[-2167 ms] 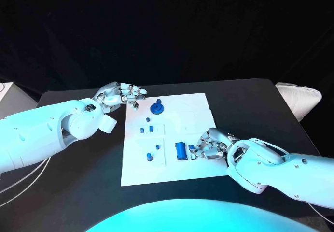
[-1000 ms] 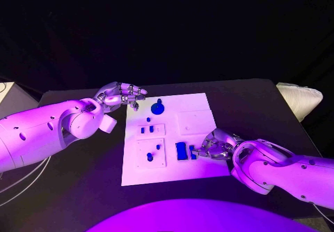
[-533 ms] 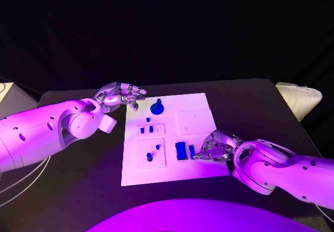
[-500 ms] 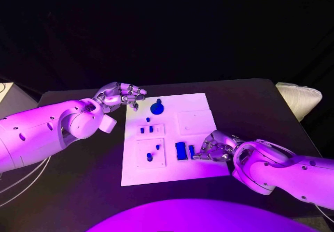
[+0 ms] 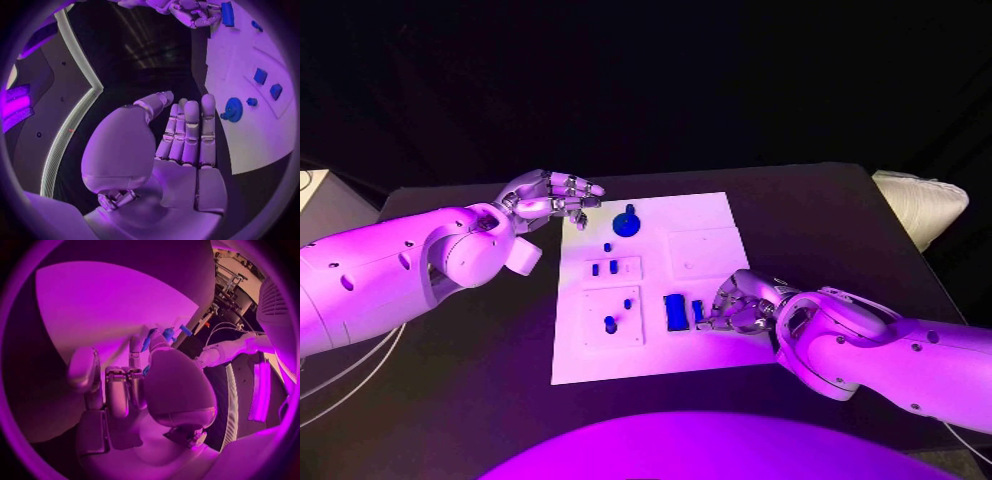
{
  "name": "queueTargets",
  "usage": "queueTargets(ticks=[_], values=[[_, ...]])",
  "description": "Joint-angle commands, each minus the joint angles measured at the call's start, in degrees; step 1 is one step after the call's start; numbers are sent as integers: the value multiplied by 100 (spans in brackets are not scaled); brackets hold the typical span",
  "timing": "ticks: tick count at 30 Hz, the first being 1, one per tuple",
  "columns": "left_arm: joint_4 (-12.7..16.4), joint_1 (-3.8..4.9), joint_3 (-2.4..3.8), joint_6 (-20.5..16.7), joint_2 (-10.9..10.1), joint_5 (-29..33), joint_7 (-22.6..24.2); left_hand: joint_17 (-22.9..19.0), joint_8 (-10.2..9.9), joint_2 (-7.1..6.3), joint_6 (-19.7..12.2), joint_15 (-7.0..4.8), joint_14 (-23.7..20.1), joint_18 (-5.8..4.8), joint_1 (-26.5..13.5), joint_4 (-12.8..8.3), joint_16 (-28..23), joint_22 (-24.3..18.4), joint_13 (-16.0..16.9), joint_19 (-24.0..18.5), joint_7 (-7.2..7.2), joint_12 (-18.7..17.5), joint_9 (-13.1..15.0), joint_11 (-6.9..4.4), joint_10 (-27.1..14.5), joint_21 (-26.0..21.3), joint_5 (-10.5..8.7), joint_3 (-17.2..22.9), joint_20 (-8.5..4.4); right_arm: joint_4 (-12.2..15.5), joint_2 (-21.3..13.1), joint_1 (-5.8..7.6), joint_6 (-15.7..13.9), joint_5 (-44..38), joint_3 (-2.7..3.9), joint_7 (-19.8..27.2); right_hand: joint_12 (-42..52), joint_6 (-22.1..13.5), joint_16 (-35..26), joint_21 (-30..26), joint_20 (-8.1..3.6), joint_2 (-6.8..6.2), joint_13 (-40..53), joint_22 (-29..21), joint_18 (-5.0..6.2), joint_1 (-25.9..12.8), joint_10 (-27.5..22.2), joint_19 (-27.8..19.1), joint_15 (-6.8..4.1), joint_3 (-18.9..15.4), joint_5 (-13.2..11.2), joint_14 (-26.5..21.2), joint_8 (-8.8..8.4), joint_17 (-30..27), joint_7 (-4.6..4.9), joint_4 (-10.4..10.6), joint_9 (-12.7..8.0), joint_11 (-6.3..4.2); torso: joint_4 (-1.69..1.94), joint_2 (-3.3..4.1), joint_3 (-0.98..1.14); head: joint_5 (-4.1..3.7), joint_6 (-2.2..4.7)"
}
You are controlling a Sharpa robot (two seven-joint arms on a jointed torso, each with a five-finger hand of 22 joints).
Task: Assemble the parts on the task board
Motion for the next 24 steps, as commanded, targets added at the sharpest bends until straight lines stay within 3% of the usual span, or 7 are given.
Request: queueTargets(ticks=[1, 7, 11, 17, 21, 23, 24], values=[[10, -2, 3, 97, 9, 35, 30, 5, 18, 58, -38, 2, -22, 85, -15, 39, 39, -6, 8, 42, 2, 16, 2, 18, -38, -31, 20, -2, -3, -46, 9, -24, 58, -133, -18, -168, 28, -33, 17, -2, -6, 61, 1504, 105, -50, -12, 595, 31, -33, -2, 30, 587, -21, 1461, -4, 4, -28, -30, -5, -5, 2, 4, 0], [11, -5, 3, 97, 9, 35, 34, 5, 18, 58, -38, 2, -22, 85, -15, 39, 39, -6, 8, 42, 2, 16, 2, 18, -38, -31, 20, -2, -3, -4, -12, -25, -36, -92, -17, -51, 19, -36, 14, -22, -6, 69, 1499, 100, -47, -37, 590, 28, -32, -33, 109, 586, -30, 1455, -1, 4, -37, -27, -10, -11, 3, 5, 0], [5, -15, 3, 91, 10, 48, 42, 4, 24, 67, -43, 3, -23, 85, -17, 47, 41, -7, 8, 44, 3, 25, 1, 19, -46, -34, 22, 4, -3, 69, -100, -19, -192, 143, -16, 261, -102, -64, -10, -151, 1, -17, 1435, 51, -28, -129, 530, -7, -23, -158, 239, 572, -52, 1393, 15, 9, -56, -14, -13, -25, 0, 12, 0], [-57, -84, 2, 49, 36, 187, 105, 1, 25, 62, -46, 5, -34, 84, -26, 53, 34, -9, 7, 39, 4, 26, 1, 22, -52, -39, 21, 1, -2, 88, -259, 111, -420, 915, -5, 1078, -684, -644, -214, -1076, 130, -216, 1124, -362, 104, -203, 195, -298, 142, -410, 312, 461, -365, 941, 252, 20, -179, 191, -20, -77, -17, 7, 0], [-128, -151, 3, -47, 79, 367, 228, -46, 41, 52, -63, 19, -169, 80, -49, 79, -78, -43, 3, -41, 7, 39, 1, 31, -94, -121, 18, 5, 9, -143, -285, 297, -516, 1968, 1, 1931, -967, -761, -346, -1710, 184, -184, 960, -662, 201, -215, 6, -493, 191, -431, 247, 394, -413, 694, 307, 20, -191, 244, -36, -144, -49, -8, 0], [-165, -175, 3, -139, 114, 475, 332, -114, 57, 44, -80, 38, -337, 76, -74, 110, -235, -100, 1, -151, 11, 60, 1, 40, -116, -244, 8, 1, 26, -386, -248, 393, -528, 2710, 6, 2472, -1134, -787, -484, -2214, 209, -83, 856, -902, 275, -134, -113, -661, 209, -401, 274, 320, -413, 451, 322, 9, -186, 262, -43, -183, -79, -2, 0], [-182, -184, 3, -192, 133, 533, 393, -154, 66, 43, -89, 46, -405, 76, -80, 124, -319, -136, -2, -201, 14, 69, 2, 45, -129, -316, 2, -3, 36, -536, -212, 439, -512, 3083, 10, 2738, -1236, -818, -573, -2519, 227, 32, 786, -1050, 315, -20, -197, -761, 223, -375, 333, 272, -415, 303, 338, -4, -184, 275, -48, -199, -90, 4, 0]])
